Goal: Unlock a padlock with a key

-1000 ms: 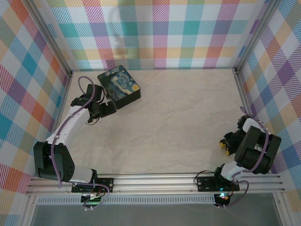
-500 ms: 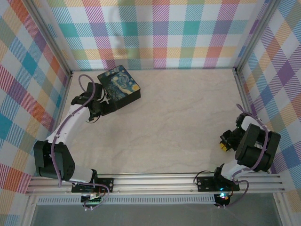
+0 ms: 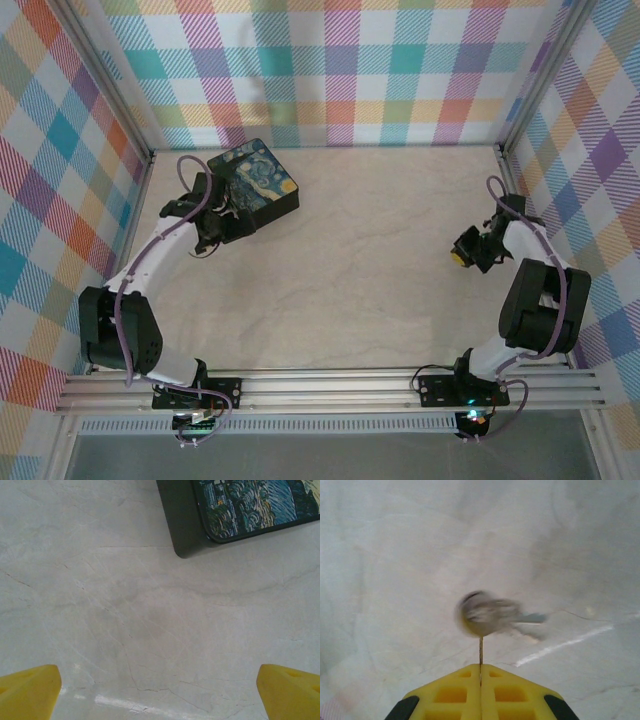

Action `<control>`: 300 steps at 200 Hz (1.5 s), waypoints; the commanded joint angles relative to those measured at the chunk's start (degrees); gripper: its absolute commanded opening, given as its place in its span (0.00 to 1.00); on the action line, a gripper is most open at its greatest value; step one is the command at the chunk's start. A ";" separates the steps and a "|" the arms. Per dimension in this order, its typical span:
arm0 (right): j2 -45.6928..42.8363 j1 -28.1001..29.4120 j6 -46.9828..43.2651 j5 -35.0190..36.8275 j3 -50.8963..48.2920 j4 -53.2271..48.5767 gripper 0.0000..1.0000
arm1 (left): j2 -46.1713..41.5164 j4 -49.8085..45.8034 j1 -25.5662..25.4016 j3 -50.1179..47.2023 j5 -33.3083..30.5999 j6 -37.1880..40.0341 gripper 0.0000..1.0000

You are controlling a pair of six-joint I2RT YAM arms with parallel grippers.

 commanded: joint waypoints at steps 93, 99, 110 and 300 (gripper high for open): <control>12.14 33.48 8.31 -4.40 9.78 0.85 0.09 | 3.60 -1.66 -1.36 6.15 -0.71 -1.20 1.00; 12.22 33.95 8.34 -4.33 9.96 0.68 0.09 | 3.50 -1.83 -1.38 6.34 -0.77 -1.19 1.00; 11.78 34.01 8.29 -3.76 9.97 0.31 0.10 | 3.27 -2.17 -1.36 6.58 -0.83 -1.29 1.00; 8.45 37.55 -3.52 -7.65 18.99 6.72 1.00 | 31.46 14.93 2.51 26.09 -0.71 -14.07 0.94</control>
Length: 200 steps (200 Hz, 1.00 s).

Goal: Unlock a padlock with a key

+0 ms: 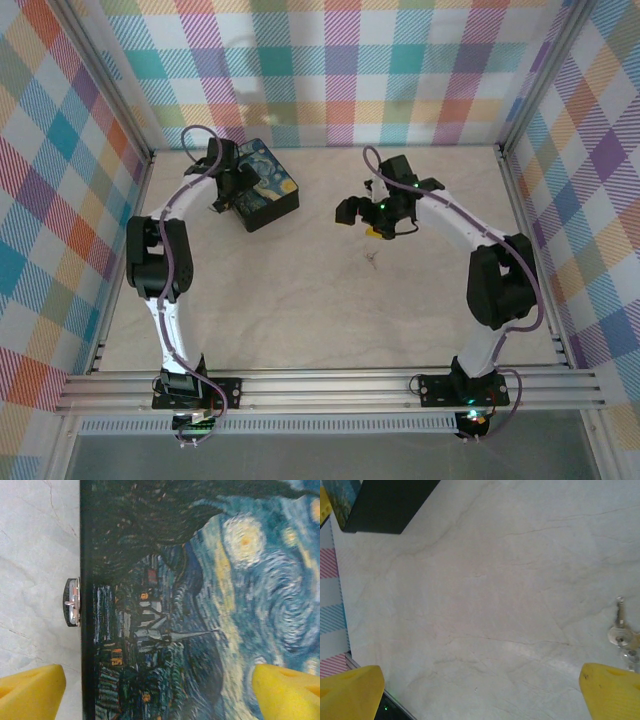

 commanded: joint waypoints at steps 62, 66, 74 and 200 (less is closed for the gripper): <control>-6.99 -0.10 -3.61 -0.38 -6.02 -1.16 1.00 | -0.53 0.40 -10.95 -0.37 0.70 2.69 0.92; -7.52 -0.24 -3.70 -0.29 -6.34 -1.21 1.00 | -0.66 0.33 -11.63 -0.45 0.72 2.53 0.92; -8.56 -0.65 -3.88 -0.19 -7.06 -1.50 1.00 | -0.71 0.13 -13.02 -0.57 1.40 1.59 0.92; -16.35 -7.45 -1.43 -3.16 -16.76 0.39 0.95 | 5.25 -19.79 -16.05 27.01 -11.86 27.53 0.91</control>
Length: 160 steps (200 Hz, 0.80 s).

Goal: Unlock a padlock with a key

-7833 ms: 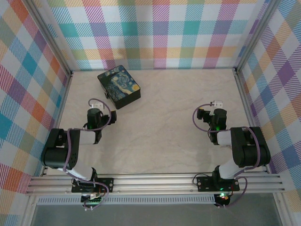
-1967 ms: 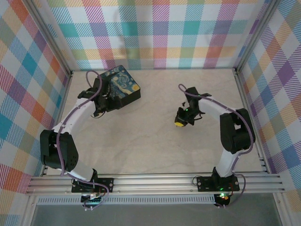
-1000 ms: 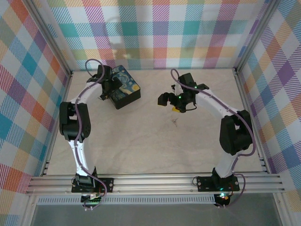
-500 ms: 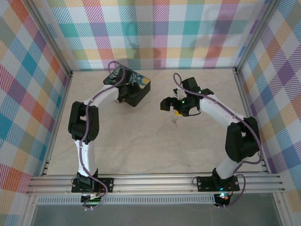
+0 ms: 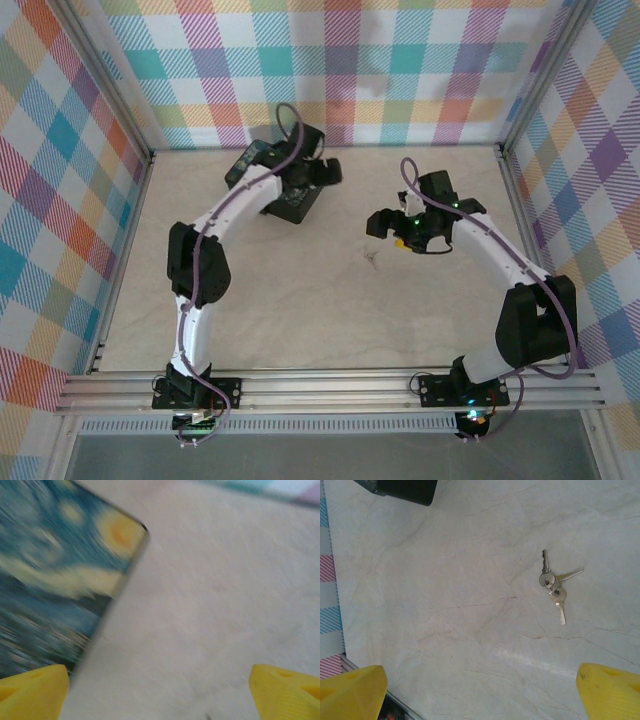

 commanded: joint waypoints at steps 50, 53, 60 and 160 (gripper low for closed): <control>1.03 2.19 3.26 -4.69 0.26 1.08 0.92 | 8.83 1.88 15.15 6.19 0.99 23.34 0.89; 0.95 2.35 3.26 -4.76 0.37 0.92 0.92 | 9.27 2.32 15.50 6.15 2.07 23.55 0.89; 0.88 2.75 3.32 -4.77 0.61 0.68 0.92 | 10.13 3.02 16.23 6.13 4.28 23.76 0.89; 0.89 5.53 4.86 -5.50 0.58 1.97 0.92 | -3.56 7.37 17.77 -22.72 5.19 10.82 0.90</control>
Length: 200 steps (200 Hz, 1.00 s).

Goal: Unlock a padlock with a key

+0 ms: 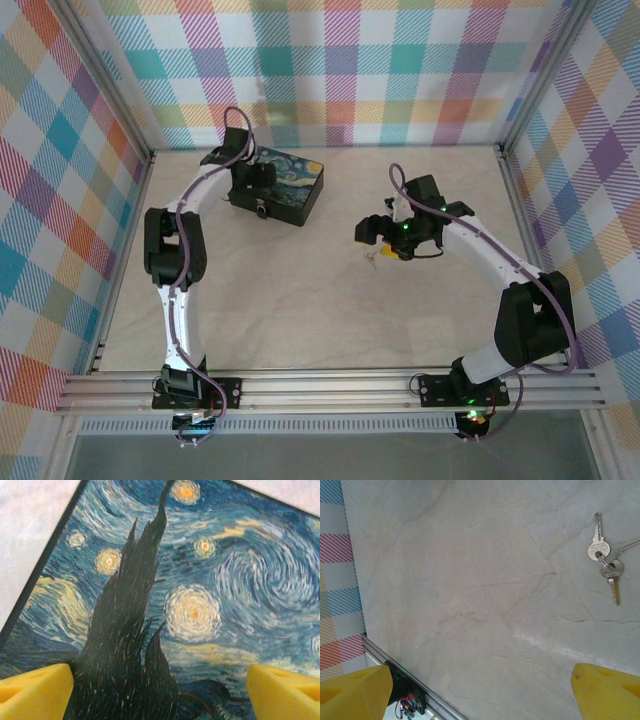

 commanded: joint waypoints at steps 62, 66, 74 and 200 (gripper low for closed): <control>1.67 1.64 1.40 -4.08 0.41 3.76 0.89 | -18.70 -14.18 -11.11 -21.32 -0.88 -21.26 0.93; 1.92 1.66 1.57 -4.11 0.49 3.96 0.89 | -18.94 -15.13 -12.07 -21.35 -1.16 -21.76 0.93; 2.32 1.81 1.92 -4.19 0.64 4.44 0.88 | -19.40 -16.58 -13.90 -21.45 -1.29 -22.55 0.94; 8.35 -0.22 2.64 1.04 -0.55 7.14 0.46 | -20.45 -23.94 -17.99 -9.73 2.49 -17.88 0.96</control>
